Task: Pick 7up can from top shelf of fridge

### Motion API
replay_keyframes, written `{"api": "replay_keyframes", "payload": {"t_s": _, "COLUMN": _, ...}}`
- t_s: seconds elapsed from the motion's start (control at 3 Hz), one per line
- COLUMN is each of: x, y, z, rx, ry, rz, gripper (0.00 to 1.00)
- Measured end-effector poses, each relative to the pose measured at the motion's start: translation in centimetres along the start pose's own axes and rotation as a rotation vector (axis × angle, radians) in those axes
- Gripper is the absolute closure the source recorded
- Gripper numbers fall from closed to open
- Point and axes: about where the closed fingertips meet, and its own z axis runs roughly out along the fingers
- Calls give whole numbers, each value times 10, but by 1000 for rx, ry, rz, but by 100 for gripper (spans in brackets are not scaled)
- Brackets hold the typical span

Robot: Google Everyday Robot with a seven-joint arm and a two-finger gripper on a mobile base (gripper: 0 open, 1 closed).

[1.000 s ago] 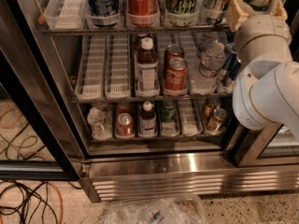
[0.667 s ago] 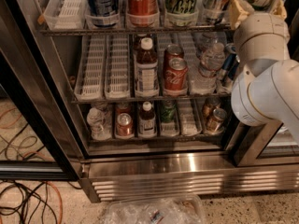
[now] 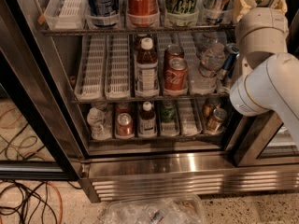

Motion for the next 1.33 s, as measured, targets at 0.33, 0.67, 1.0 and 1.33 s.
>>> {"api": "replay_keyframes", "payload": {"t_s": 0.33, "x": 2, "y": -2, "z": 4, "rx": -2, "ry": 13, "rz": -8, "gripper": 42}}
{"api": "replay_keyframes", "payload": {"t_s": 0.67, "x": 3, "y": -1, "z": 5, "rx": -5, "ry": 15, "rz": -12, "gripper": 41}}
{"api": "replay_keyframes", "payload": {"t_s": 1.0, "x": 3, "y": -1, "z": 5, "rx": -7, "ry": 16, "rz": -13, "gripper": 39}}
{"api": "replay_keyframes", "payload": {"t_s": 1.33, "x": 2, "y": 0, "z": 6, "rx": -13, "ry": 17, "rz": -18, "gripper": 29}}
